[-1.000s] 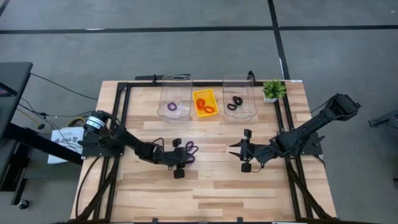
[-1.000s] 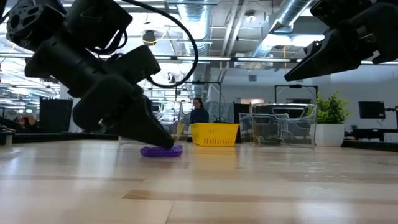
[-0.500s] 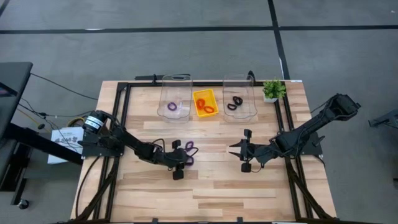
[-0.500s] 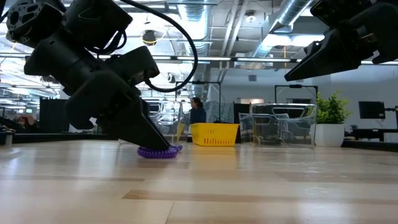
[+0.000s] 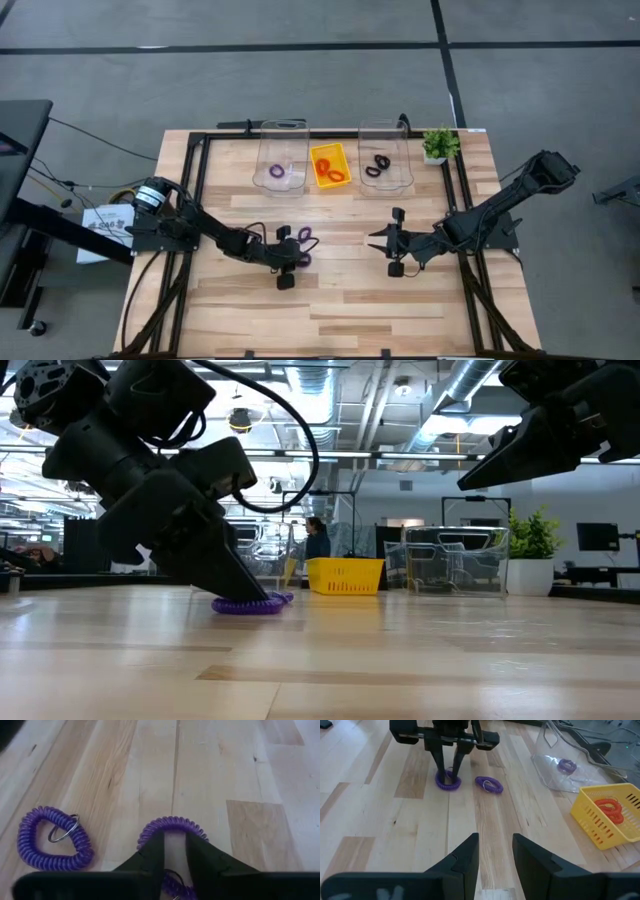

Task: Sort spring keychains
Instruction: Put the bottom purple spring keychain into the left transparent bin

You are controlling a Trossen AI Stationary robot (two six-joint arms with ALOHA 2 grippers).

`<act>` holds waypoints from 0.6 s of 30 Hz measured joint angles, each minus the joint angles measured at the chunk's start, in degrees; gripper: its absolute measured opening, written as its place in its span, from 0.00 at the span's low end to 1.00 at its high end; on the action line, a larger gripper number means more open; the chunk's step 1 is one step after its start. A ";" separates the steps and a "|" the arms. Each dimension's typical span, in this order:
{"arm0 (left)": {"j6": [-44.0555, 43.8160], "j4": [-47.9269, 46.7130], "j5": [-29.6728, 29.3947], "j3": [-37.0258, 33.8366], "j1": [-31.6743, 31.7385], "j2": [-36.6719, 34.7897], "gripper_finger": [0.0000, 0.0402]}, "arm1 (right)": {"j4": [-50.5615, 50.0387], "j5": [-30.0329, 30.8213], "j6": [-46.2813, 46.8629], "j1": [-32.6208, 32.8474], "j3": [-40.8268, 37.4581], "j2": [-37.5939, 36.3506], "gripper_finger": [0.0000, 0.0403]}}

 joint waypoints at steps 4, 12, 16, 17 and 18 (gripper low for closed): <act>0.33 -0.08 0.02 -0.04 0.06 0.05 0.09 | 0.00 0.00 0.00 0.00 0.00 0.00 0.27; 4.80 0.74 0.48 -0.08 0.06 -0.04 0.01 | 0.00 0.00 0.00 0.00 0.00 0.00 0.27; 6.60 1.97 0.92 -0.19 -0.09 -0.77 0.01 | 0.01 0.00 0.00 0.00 0.00 0.00 0.27; 6.80 1.68 1.17 -0.30 -0.19 -1.42 0.01 | 0.00 0.00 0.00 0.00 0.00 0.00 0.27; 7.07 1.16 1.33 -0.44 -0.39 -2.20 0.01 | 0.00 0.00 0.00 0.00 0.00 0.00 0.27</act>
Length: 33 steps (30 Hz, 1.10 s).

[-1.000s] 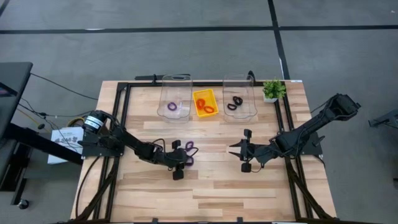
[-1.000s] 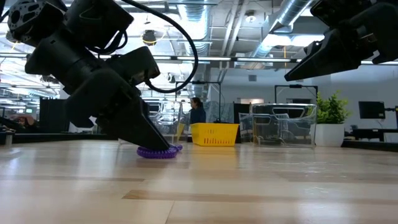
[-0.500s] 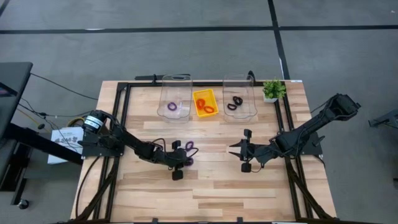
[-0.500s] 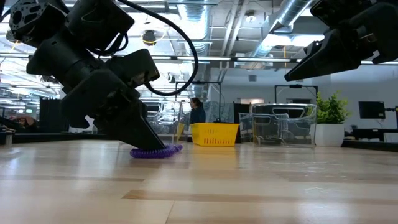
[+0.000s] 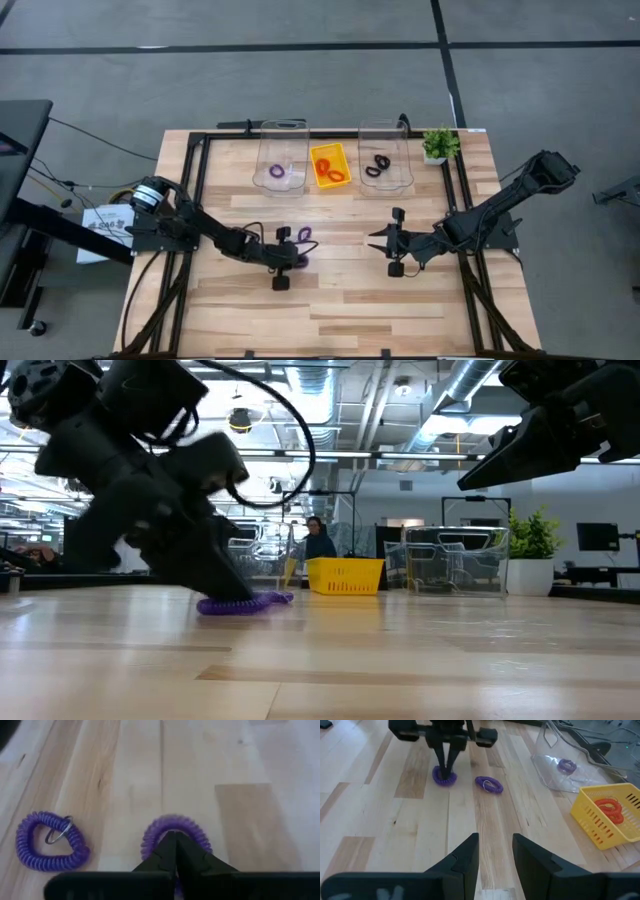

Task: Sort spring keychains
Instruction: Put the bottom purple spring keychain into the left transparent bin

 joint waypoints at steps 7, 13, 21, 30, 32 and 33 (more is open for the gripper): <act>2.80 1.23 -3.01 0.15 -3.61 -5.57 0.01 | -0.13 0.00 0.02 0.00 0.00 0.00 0.27; 3.23 1.41 -5.08 0.20 -6.07 -7.69 0.01 | -0.17 0.00 0.02 0.00 0.00 0.00 0.27; -4.46 -1.06 -2.13 0.18 -5.05 -6.21 0.04 | -0.11 0.00 0.04 0.00 0.00 -0.01 0.27; -7.24 -0.66 -1.84 0.20 -3.07 -1.80 0.24 | -0.04 0.00 0.04 0.00 0.00 -0.02 0.27; -7.36 -0.73 -0.37 0.21 -2.76 -1.44 0.28 | -0.04 0.00 0.02 0.00 0.00 -0.02 0.27; -7.64 -0.37 0.47 0.25 -2.67 -1.21 0.30 | -0.03 0.00 0.03 0.00 0.00 -0.02 0.27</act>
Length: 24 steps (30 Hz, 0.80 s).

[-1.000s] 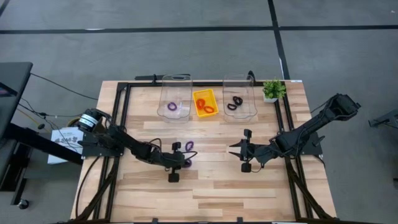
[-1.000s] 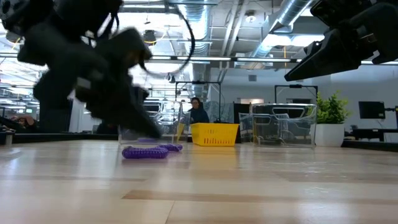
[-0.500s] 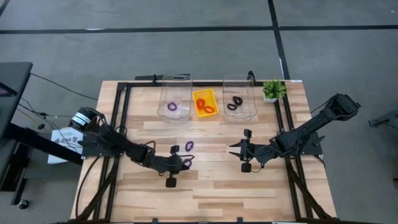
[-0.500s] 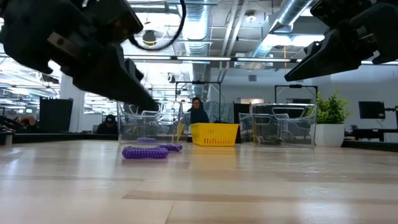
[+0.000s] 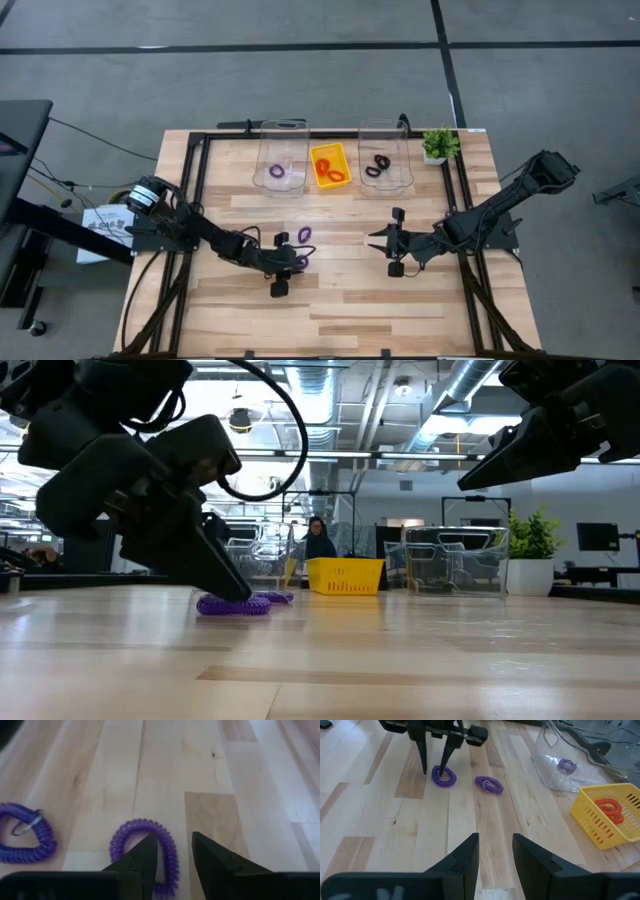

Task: Sort spring keychains
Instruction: Put the bottom purple spring keychain into the left transparent bin

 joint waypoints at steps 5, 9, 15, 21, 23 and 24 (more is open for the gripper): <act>-0.87 0.93 -0.10 0.21 0.67 2.59 0.32 | 0.03 0.00 0.01 0.00 0.00 0.00 0.27; -1.98 2.16 -0.56 0.34 1.62 5.63 0.31 | 0.03 -0.62 -0.01 0.00 0.00 0.00 0.27; -1.69 1.81 0.45 0.36 2.72 5.38 0.22 | 0.03 -1.42 -0.01 0.00 0.00 0.00 0.27; 2.36 0.11 1.32 -0.05 2.04 2.08 0.05 | 0.03 -1.51 -0.01 0.00 0.00 0.00 0.27; 2.38 -0.22 1.43 -0.07 2.01 1.51 0.05 | 0.03 -1.51 -0.01 0.00 0.00 0.00 0.27; 2.39 -0.42 1.33 -0.11 2.01 1.24 0.06 | 0.03 -1.51 -0.03 0.00 0.00 0.00 0.27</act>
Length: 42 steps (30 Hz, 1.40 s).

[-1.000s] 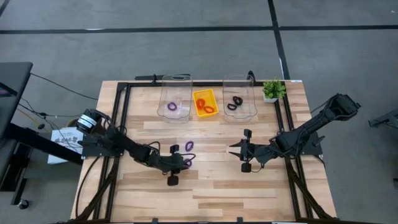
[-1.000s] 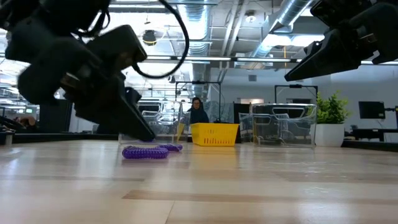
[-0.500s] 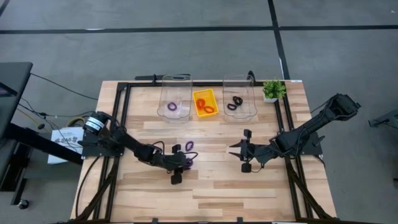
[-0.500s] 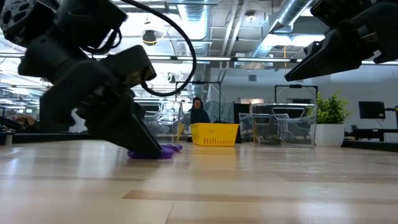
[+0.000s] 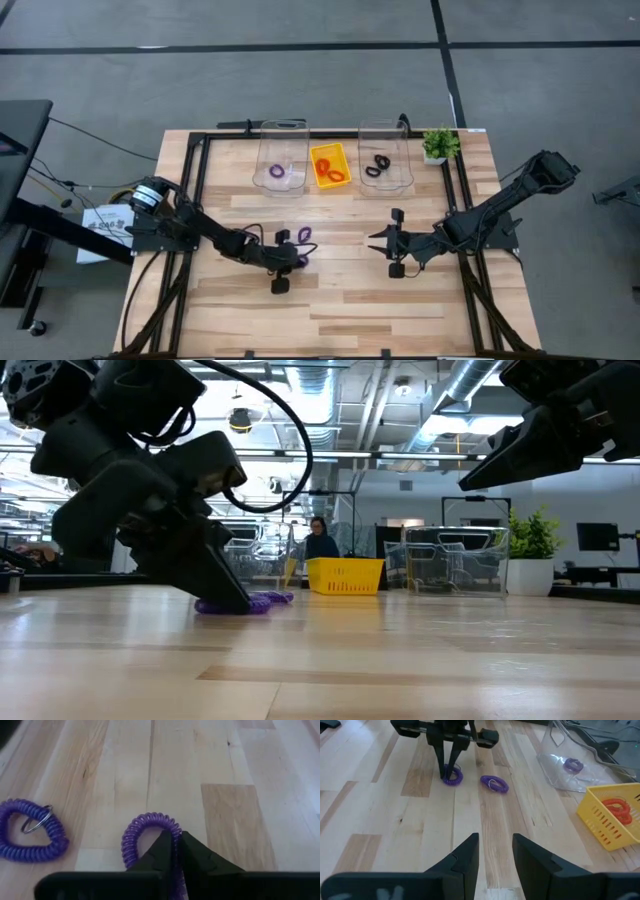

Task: Sort spring keychains
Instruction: Put the bottom purple spring keychain into the left transparent bin

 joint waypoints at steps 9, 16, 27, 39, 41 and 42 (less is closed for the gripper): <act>-0.24 1.54 -2.78 -0.05 -0.56 -0.18 0.05 | 0.24 0.17 -4.22 -0.08 0.02 0.00 0.27; 0.21 1.97 -5.05 0.43 -0.46 -0.26 0.05 | 0.28 0.22 -10.33 -0.11 1.64 0.00 0.27; 9.49 -1.39 1.53 7.32 1.92 -1.38 0.05 | 5.71 -0.53 -19.79 -3.05 2.38 0.00 0.27; 24.18 -15.85 -3.68 8.15 9.92 -17.91 0.05 | 6.22 -8.01 -21.70 -15.20 2.38 0.00 0.27; 25.75 -18.56 -5.31 8.15 13.26 -21.02 0.05 | 6.28 -8.83 -22.33 -17.42 2.38 0.00 0.27; 26.50 -19.68 -6.30 8.15 15.04 -22.55 0.05 | 6.29 -9.20 -22.56 -18.52 2.38 0.00 0.27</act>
